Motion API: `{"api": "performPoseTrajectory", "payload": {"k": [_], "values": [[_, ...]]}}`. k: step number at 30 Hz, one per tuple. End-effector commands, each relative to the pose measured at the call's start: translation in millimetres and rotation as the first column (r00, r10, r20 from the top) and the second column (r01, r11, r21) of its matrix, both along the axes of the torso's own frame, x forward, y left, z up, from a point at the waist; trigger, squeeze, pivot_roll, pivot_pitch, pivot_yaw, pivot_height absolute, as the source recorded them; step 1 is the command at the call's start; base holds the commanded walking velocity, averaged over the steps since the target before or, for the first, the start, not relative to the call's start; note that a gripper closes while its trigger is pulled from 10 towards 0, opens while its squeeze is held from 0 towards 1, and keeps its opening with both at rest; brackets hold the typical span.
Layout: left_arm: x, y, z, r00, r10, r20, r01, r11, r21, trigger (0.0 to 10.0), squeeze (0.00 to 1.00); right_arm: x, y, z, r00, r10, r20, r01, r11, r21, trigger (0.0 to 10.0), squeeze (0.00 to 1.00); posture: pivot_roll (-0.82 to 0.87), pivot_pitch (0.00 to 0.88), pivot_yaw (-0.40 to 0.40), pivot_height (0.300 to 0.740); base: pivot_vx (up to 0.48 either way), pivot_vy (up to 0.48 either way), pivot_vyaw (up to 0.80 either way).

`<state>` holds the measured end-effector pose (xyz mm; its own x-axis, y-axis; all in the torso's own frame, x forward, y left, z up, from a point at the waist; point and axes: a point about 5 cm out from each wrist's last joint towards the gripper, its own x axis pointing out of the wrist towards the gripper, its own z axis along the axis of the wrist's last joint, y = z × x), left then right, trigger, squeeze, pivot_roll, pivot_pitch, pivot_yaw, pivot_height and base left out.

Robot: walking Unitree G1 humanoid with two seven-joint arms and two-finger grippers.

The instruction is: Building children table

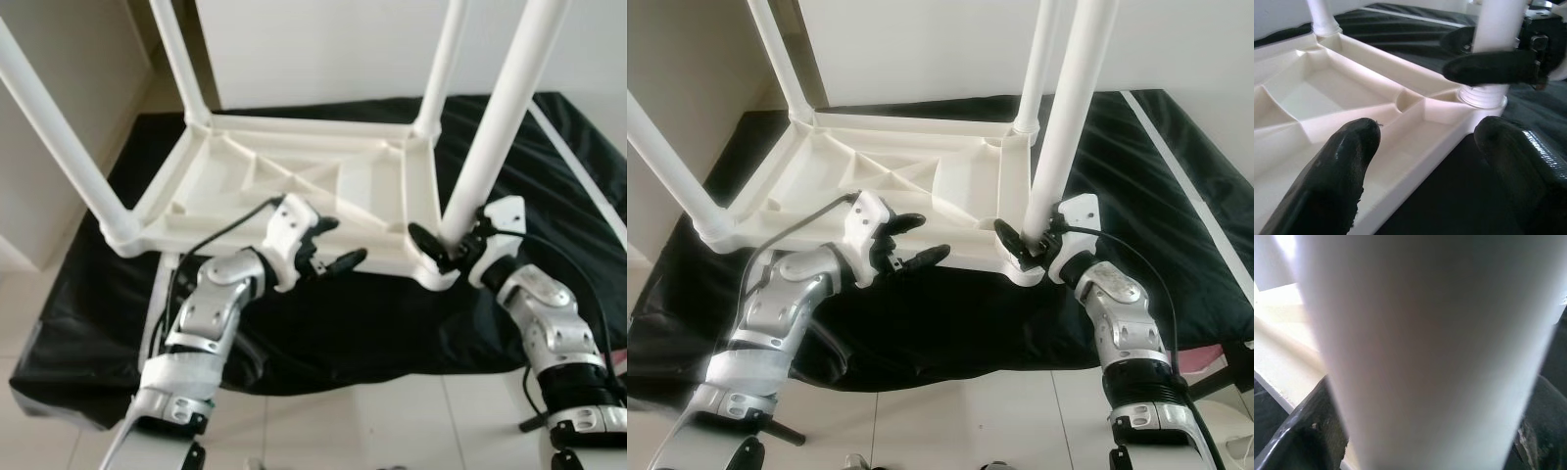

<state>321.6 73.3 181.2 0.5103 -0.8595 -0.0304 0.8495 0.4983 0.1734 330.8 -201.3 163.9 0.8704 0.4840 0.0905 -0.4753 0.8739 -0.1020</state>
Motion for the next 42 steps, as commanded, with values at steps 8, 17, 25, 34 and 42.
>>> {"api": "performPoseTrajectory", "payload": {"k": [8,17,25,34,42], "values": [[-17.3,-25.7,-10.0,0.992,-0.043,-0.122,0.037,0.998,-0.057,10.0,0.0,2.8,7.2,-9.7,1.0,0.015,-0.027,-0.016,1.0,-0.025,0.0,0.0,-0.04,0.065,0.011,0.74,0.0,0.0,0.0],[-18.1,-44.7,-10.5,0.989,-0.001,-0.145,-0.015,0.994,-0.111,10.0,0.0,-1.7,3.6,-9.9,0.997,-0.069,-0.031,0.068,0.998,-0.005,10.0,0.0,-0.06,0.065,0.019,0.74,0.0,0.0,0.0],[-17.5,-55.3,-11.4,0.979,0.03,-0.202,-0.059,0.988,-0.143,10.0,0.0,-0.7,-0.6,-20.8,0.939,-0.329,-0.098,0.334,0.942,0.038,10.0,0.0,-0.09,0.067,0.026,0.74,0.0,0.0,0.0],[-8.4,-51.7,-16.7,0.977,0.126,-0.17,-0.145,0.984,-0.102,10.0,0.0,-12.7,16.8,-38.6,0.741,-0.639,-0.207,0.668,0.734,0.124,10.0,0.0,-0.11,0.07,0.04,0.74,0.0,0.0,0.0],[4.4,-50.2,-9.9,0.959,0.218,-0.183,-0.244,0.96,-0.138,10.0,0.0,-20.4,10.3,-44.5,0.528,-0.816,-0.235,0.848,0.52,0.101,10.0,0.0,-0.11,0.077,0.057,0.74,0.0,0.0,0.0]]}}
